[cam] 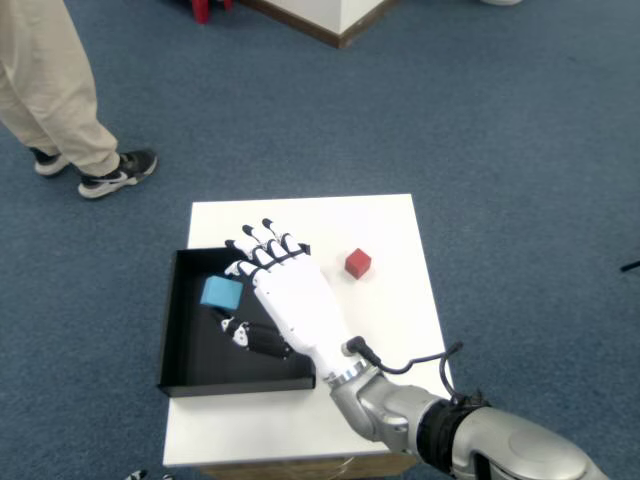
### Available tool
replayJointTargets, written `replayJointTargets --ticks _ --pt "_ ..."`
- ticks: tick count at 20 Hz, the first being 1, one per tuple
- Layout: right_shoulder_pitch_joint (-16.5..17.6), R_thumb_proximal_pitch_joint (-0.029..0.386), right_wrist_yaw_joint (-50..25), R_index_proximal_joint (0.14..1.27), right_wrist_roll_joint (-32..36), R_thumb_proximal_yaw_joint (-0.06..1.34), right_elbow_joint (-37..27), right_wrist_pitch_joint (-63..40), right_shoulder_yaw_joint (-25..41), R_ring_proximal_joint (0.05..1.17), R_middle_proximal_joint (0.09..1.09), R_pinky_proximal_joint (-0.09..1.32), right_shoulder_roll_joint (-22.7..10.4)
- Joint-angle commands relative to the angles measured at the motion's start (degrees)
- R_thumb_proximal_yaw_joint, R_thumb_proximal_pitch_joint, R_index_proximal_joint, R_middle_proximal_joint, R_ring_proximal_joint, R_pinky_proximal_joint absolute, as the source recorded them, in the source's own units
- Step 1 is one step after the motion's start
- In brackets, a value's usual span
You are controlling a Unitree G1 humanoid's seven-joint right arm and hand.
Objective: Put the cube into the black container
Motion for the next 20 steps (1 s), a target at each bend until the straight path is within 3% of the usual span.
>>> replayJointTargets --ticks 1,4,5,20 --pt "-3.9 0.151 -0.3 1.07 0.5 1.19 -2.4 1.4 -1.7 0.22 0.33 0.11 0.0" --pt "-3.8 0.117 1.6 0.78 1.3 0.86 -2.0 2.3 -1.4 0.22 0.33 0.10 0.2" --pt "-3.6 0.108 2.2 0.74 1.5 0.79 -1.9 2.6 -1.3 0.21 0.32 0.09 0.3" --pt "-2.9 0.096 3.3 0.69 1.6 0.77 0.4 3.5 -1.5 0.18 0.26 0.02 0.0"
